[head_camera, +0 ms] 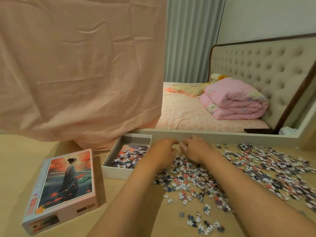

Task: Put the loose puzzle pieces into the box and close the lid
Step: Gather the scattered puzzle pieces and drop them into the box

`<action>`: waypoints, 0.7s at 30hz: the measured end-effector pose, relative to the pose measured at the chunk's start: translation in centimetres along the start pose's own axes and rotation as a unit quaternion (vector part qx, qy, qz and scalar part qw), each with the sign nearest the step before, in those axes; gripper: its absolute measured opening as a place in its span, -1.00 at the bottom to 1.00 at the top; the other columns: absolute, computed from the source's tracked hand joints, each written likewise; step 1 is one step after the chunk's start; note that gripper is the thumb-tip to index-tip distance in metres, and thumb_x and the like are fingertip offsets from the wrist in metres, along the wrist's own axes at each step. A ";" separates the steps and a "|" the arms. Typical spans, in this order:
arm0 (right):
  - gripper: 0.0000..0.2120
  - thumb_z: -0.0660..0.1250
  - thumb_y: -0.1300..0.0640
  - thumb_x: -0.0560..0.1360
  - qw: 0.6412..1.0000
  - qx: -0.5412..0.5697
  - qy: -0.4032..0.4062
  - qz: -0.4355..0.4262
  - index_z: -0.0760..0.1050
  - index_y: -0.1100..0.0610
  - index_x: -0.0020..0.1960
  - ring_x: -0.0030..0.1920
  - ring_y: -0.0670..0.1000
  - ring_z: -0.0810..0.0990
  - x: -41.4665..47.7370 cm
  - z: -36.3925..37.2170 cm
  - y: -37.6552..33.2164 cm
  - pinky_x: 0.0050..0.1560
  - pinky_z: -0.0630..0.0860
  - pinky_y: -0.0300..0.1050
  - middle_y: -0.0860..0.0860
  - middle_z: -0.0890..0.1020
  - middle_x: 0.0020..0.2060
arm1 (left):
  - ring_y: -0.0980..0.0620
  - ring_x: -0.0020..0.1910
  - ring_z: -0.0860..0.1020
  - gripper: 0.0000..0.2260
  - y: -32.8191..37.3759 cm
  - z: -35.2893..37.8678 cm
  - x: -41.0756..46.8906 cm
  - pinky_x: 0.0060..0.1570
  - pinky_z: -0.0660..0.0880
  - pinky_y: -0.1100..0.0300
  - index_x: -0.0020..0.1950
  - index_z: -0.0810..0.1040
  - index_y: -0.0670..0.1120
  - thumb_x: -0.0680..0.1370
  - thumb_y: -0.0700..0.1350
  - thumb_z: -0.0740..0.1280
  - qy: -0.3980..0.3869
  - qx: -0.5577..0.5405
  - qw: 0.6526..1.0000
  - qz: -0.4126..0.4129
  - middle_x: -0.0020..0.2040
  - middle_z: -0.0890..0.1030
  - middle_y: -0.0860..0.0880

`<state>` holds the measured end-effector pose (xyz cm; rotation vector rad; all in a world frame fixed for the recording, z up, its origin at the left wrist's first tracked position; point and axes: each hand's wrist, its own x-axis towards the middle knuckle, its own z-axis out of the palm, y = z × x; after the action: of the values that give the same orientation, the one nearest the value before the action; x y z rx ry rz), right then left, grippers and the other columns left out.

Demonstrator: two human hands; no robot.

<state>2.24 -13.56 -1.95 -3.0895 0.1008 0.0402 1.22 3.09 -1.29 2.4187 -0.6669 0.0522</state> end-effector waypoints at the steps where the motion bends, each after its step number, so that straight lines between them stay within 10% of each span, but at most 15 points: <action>1: -0.52 -0.02 -0.19 0.65 1.000 0.012 -0.012 -0.003 0.39 -0.04 0.46 0.36 0.22 0.39 0.0 0.3 0.5 0.37 0.36 0.15 0.17 0.39 0.39 | -0.05 0.33 0.46 -0.66 0.2 0.9 0.5 0.27 0.41 0.08 0.42 0.43 0.01 0.63 -0.12 0.21 -0.029 0.005 1.000 -0.009 0.40 0.47 -0.03; 8: -0.65 0.08 0.02 0.65 0.993 0.105 -0.042 -0.039 0.59 0.17 0.12 0.23 0.16 0.44 -1.6 0.9 3.5 0.34 0.36 0.02 0.17 0.50 0.24 | -0.06 0.58 -0.18 -0.40 -0.3 4.9 2.5 0.51 -0.15 0.03 0.61 -0.06 -0.05 0.66 0.18 0.02 -0.151 0.131 0.979 -0.028 0.61 -0.12 -0.05; 14: -0.64 0.22 0.02 0.61 0.977 0.209 0.035 -0.019 0.55 0.12 -0.29 -0.40 0.02 0.50 -3.3 -1.3 6.9 -0.28 0.44 -0.10 0.03 0.55 -0.43 | 0.02 0.58 -0.11 -0.36 1.9 7.2 3.1 0.53 -0.11 0.04 0.60 -0.05 0.01 0.62 0.24 0.08 -0.160 0.075 0.984 0.035 0.61 -0.06 0.02; 18: -0.65 0.15 -0.05 0.62 0.998 0.047 0.044 0.025 0.56 0.01 0.29 0.33 0.13 0.42 -2.1 -1.7 10.1 0.35 0.38 0.10 0.06 0.52 0.28 | 0.05 0.57 -0.09 -0.30 3.7 8.3 3.8 0.50 -0.10 0.05 0.60 -0.01 0.09 0.56 0.30 0.18 -0.180 0.035 0.982 0.051 0.61 -0.04 0.08; 21: -0.50 0.07 -0.13 0.64 0.998 0.016 -0.034 0.041 0.35 0.05 0.49 0.46 0.19 0.25 -2.1 -0.7 11.1 0.46 0.25 0.14 0.13 0.31 0.48 | 0.07 0.57 -0.12 -0.29 4.0 8.9 4.2 0.52 -0.11 0.03 0.59 0.02 0.11 0.54 0.33 0.19 -0.196 0.077 0.976 0.057 0.61 -0.05 0.10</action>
<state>-0.59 -24.53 -1.78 -3.0458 0.2226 0.1457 1.88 -6.70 -5.39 2.5599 -1.0122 -0.3486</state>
